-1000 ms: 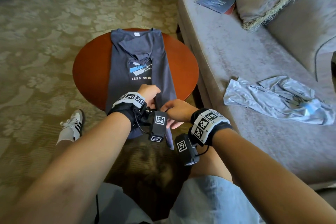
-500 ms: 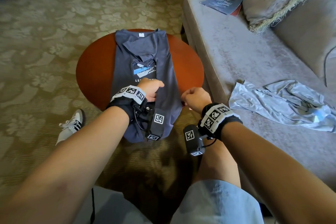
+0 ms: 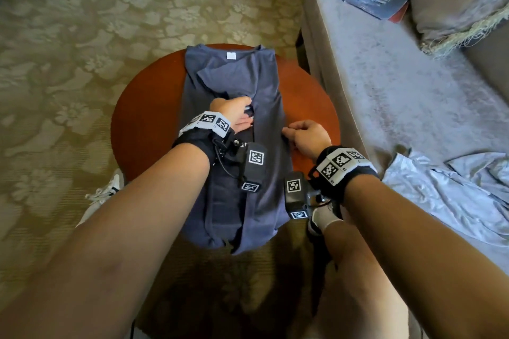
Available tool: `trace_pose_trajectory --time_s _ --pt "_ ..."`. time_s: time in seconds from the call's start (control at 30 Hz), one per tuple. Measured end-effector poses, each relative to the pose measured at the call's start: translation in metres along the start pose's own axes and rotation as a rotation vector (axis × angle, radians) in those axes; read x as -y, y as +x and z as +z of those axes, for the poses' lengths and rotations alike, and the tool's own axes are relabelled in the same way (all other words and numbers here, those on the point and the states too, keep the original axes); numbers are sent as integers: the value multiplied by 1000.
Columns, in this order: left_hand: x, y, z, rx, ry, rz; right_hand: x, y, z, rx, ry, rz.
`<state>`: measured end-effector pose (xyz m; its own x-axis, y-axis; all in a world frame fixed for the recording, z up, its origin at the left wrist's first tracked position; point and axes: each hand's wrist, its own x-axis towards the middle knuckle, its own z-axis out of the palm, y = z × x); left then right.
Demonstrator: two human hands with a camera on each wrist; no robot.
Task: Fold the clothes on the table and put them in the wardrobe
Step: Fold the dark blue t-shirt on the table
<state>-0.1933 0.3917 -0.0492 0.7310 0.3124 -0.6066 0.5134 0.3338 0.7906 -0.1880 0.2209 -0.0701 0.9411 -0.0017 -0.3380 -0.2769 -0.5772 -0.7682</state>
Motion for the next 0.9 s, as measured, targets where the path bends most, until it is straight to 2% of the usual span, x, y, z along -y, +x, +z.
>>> trace_pose_trajectory --time_s 0.1,0.2,0.37,0.47,0.53,0.63,0.77,0.8,0.9 --pt "-10 21 -6 8 -103 -26 5 26 4 -46 22 -31" --pt "-12 36 -12 -11 -206 -4 10 45 8 -75 -59 -97" --pt "-16 43 -15 -56 -261 107 13 60 17 -136 -131 -144" --pt "-14 43 -23 -153 -130 188 10 61 15 -140 -136 -179" --pt "-14 46 -34 -223 55 239 9 60 15 -141 -137 -192" --pt "-13 50 -43 -258 202 232 9 60 16 -143 -127 -181" --pt "-22 49 -49 -508 393 311 11 60 18 -121 -123 -152" --pt "-25 49 -49 -507 382 289 10 61 18 -117 -121 -148" --pt "-35 49 -45 -309 128 147 9 62 17 -108 -102 -140"
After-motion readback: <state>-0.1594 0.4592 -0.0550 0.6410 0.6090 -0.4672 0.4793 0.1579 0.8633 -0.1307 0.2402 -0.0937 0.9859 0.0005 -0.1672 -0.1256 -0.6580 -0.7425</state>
